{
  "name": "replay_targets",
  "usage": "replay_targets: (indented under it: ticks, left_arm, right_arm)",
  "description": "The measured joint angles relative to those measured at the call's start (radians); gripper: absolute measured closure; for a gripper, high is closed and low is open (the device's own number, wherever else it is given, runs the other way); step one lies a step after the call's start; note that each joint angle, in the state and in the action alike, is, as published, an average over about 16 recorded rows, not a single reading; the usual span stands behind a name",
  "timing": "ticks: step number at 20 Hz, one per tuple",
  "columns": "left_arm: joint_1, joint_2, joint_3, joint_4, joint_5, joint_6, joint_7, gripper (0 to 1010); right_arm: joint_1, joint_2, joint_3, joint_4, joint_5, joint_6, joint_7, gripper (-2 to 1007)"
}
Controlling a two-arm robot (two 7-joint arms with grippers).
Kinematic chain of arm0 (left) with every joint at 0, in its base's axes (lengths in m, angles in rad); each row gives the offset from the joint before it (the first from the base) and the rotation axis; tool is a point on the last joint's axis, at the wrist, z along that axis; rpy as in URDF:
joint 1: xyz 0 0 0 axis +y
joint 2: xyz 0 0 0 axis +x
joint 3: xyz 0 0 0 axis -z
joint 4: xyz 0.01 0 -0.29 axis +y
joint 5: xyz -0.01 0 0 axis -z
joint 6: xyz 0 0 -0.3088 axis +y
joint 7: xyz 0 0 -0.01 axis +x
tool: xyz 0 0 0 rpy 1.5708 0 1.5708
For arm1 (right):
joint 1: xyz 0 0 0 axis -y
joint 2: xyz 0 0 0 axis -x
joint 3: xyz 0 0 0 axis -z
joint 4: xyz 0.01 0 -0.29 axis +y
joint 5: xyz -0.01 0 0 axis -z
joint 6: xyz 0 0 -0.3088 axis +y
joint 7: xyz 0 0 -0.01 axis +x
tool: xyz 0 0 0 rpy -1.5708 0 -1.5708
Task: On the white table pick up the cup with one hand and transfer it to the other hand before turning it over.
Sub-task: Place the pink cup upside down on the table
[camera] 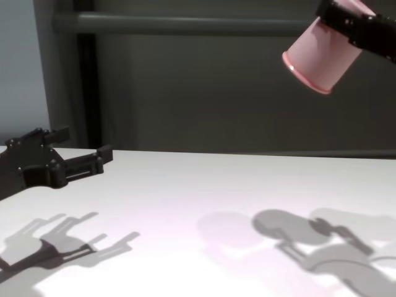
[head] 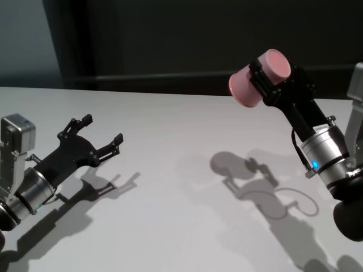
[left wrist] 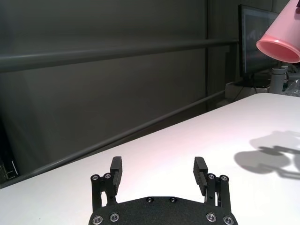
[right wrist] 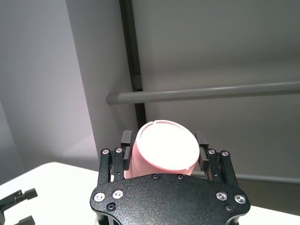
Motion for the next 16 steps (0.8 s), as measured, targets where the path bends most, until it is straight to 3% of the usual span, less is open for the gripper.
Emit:
replay_targets:
  ticks: [7, 16]
  left_arm:
    - [0.000, 0.000, 0.000, 0.000, 0.000, 0.000, 0.000, 9]
    - [0.000, 0.000, 0.000, 0.000, 0.000, 0.000, 0.000, 9]
  right_arm:
    - [0.028, 0.016, -0.059, 0.025, -0.087, 0.091, 0.013, 219]
    - [0.067, -0.004, -0.136, 0.100, -0.159, 0.178, 0.052, 219]
